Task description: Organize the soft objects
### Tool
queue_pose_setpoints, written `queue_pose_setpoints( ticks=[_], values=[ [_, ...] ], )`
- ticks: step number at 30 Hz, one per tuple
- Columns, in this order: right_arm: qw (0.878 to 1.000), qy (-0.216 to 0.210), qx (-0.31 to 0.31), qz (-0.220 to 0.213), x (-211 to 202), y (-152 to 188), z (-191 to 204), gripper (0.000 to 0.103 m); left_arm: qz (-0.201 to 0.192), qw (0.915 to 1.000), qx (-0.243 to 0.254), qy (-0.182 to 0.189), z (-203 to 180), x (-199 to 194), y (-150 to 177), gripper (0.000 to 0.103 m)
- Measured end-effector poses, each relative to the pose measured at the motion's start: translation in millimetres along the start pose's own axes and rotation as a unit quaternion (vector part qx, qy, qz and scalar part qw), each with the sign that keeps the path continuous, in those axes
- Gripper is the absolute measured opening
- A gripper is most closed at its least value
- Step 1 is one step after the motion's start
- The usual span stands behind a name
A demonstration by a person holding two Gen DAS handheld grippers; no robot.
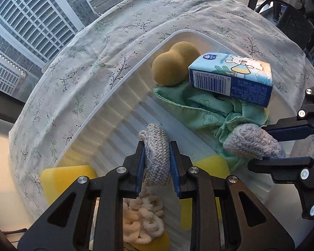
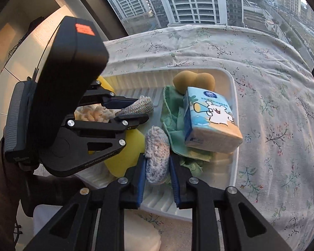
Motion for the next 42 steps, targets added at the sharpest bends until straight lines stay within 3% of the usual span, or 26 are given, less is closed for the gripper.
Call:
queue_pose_setpoints(
  ticks=[5, 9, 11, 14, 17, 22, 26, 30, 34, 37, 42],
  values=[
    [1.0, 0.007, -0.011, 0.002, 2, -1, 5, 0.026, -0.001, 0.9997, -0.016, -0.02, 5, -3, 2, 0.028],
    [0.999, 0.004, -0.032, -0.002, 2, -1, 19, 0.046, -0.01, 0.9983, -0.008, -0.057, 1, -7, 6, 0.028],
    [0.999, -0.008, -0.028, -0.015, -8, -1, 21, 0.047, -0.027, 0.9959, -0.004, -0.086, 2, -18, 7, 0.028],
    [0.999, -0.034, -0.005, -0.039, -27, -2, 21, 0.059, -0.057, 0.9899, -0.016, -0.128, 11, -40, 9, 0.028],
    [0.996, -0.028, 0.019, -0.082, -52, -2, 14, 0.059, -0.083, 0.9832, -0.063, -0.15, 29, -64, 15, 0.028],
    [0.989, 0.025, 0.068, -0.126, -87, 11, -15, 0.061, -0.143, 0.968, -0.165, -0.124, 62, -111, 44, 0.029],
    [0.985, 0.04, 0.111, -0.125, -98, 35, -41, 0.062, -0.165, 0.9505, -0.226, -0.135, 80, -138, 83, 0.058],
    [0.98, 0.052, 0.15, -0.119, -105, 68, -68, 0.062, -0.172, 0.9315, -0.283, -0.151, 102, -144, 132, 0.058],
    [0.976, 0.062, 0.18, -0.107, -106, 103, -81, 0.062, -0.168, 0.9194, -0.329, -0.135, 107, -142, 189, 0.058],
    [0.974, 0.081, 0.188, -0.098, -106, 129, -87, 0.064, -0.152, 0.9046, -0.372, -0.143, 107, -133, 233, 0.059],
    [0.975, 0.083, 0.185, -0.089, -106, 170, -77, 0.068, -0.124, 0.897, -0.397, -0.151, 92, -111, 294, 0.059]
  ],
)
Point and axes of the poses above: each gripper's, at about its wrist camera, not at the fingertips, and x roughly the way its jaws point, z to its left, y to its underside, the point moved 4 cm from there along x, roughly the way its jaws point, and after that the axes turned 2 degrees about -y, right-handed, at the moved point
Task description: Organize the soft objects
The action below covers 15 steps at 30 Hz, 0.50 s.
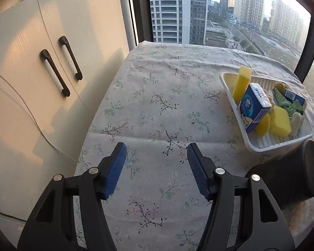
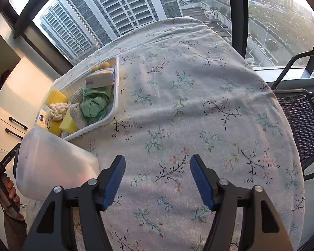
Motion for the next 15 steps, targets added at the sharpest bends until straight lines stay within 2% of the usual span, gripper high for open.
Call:
queue_pose_setpoints(
  ticks=[2, 5, 7, 11, 15],
  values=[
    [1.0, 0.005, -0.01, -0.005, -6, 17, 4, 0.069, 0.012, 0.9997, -0.015, 0.013, 9, -1, 23, 0.059],
    [0.999, 0.022, -0.027, -0.007, -15, 43, 14, 0.079, 0.04, 0.9974, -0.045, 0.04, 20, -3, 61, 0.059],
    [0.999, 0.02, -0.037, 0.003, -20, 63, 23, 0.079, 0.053, 0.996, -0.056, 0.044, 28, -6, 84, 0.059],
    [0.998, 0.021, -0.06, 0.013, -33, 100, 47, 0.083, 0.041, 0.9969, -0.068, 0.001, 41, -29, 118, 0.059],
    [0.995, 0.051, -0.08, -0.009, -49, 138, 75, 0.093, 0.038, 0.9969, -0.047, -0.051, 35, -55, 147, 0.059]
  ],
)
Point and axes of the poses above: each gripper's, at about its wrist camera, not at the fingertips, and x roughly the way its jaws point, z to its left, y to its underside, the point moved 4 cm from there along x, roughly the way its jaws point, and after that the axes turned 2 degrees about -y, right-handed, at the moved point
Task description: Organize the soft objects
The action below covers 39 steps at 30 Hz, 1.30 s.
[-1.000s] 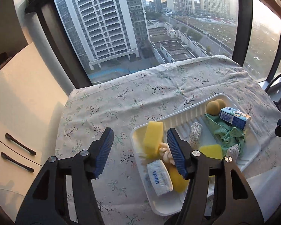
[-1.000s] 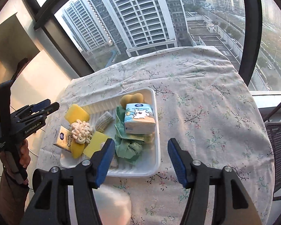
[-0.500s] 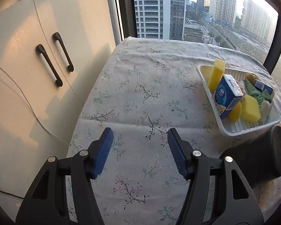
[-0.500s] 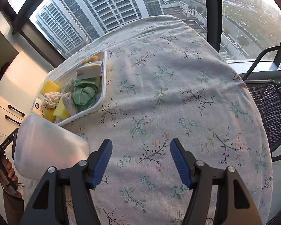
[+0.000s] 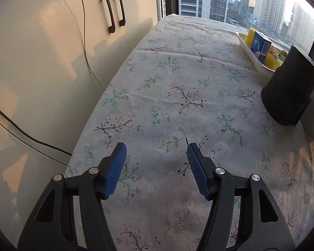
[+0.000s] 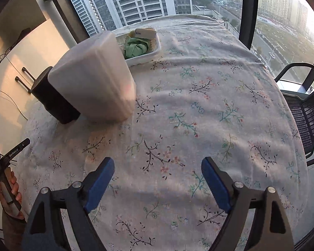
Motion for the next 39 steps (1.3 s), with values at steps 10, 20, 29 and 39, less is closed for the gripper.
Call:
queue_pose_setpoints(
  ticks=[10, 20, 29, 39],
  values=[
    [0.996, 0.037, -0.071, -0.032, -30, 41, 75, 0.1, 0.016, 0.9978, 0.011, 0.064, -58, -56, 54, 0.059],
    [0.99, 0.079, -0.071, -0.091, -80, 21, 95, 0.103, -0.044, 0.9937, 0.02, 0.101, -98, -154, 22, 0.068],
    [0.987, 0.088, -0.02, -0.132, -125, -7, 73, 0.103, -0.086, 0.989, 0.063, 0.102, -121, -197, -8, 0.081],
    [0.987, 0.086, -0.017, -0.136, -131, -7, 66, 0.103, -0.079, 0.988, 0.067, 0.115, -131, -201, -6, 0.081]
  ],
)
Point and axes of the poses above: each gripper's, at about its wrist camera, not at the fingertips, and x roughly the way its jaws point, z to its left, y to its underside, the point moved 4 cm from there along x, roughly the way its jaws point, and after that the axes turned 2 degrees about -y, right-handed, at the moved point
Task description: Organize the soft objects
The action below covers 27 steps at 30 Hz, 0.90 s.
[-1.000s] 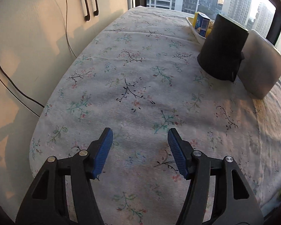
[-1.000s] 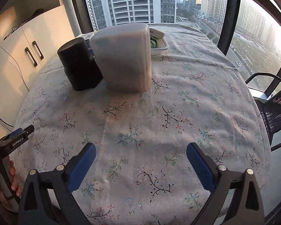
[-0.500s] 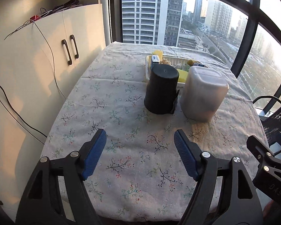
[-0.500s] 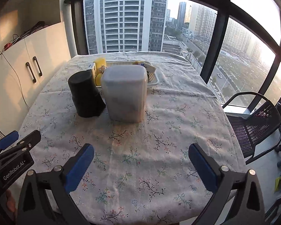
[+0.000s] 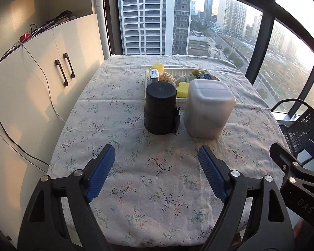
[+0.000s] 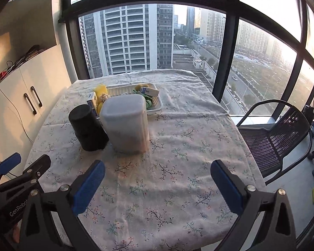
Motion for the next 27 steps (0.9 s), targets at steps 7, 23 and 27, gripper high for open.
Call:
queue_pose_setpoints(
  ticks=[7, 23, 27],
  values=[
    [1.0, -0.006, -0.013, 0.008, 4, 2, 7, 0.103, 0.001, 1.0, -0.004, -0.002, 2, 0, 0, 0.081],
    [1.0, -0.001, -0.018, 0.017, 9, 5, 12, 0.103, 0.008, 0.9999, -0.008, -0.001, 2, 4, 4, 0.081],
    [1.0, -0.001, -0.019, 0.019, 10, 6, 13, 0.103, 0.007, 1.0, -0.007, -0.001, 1, 4, 4, 0.081]
  ],
)
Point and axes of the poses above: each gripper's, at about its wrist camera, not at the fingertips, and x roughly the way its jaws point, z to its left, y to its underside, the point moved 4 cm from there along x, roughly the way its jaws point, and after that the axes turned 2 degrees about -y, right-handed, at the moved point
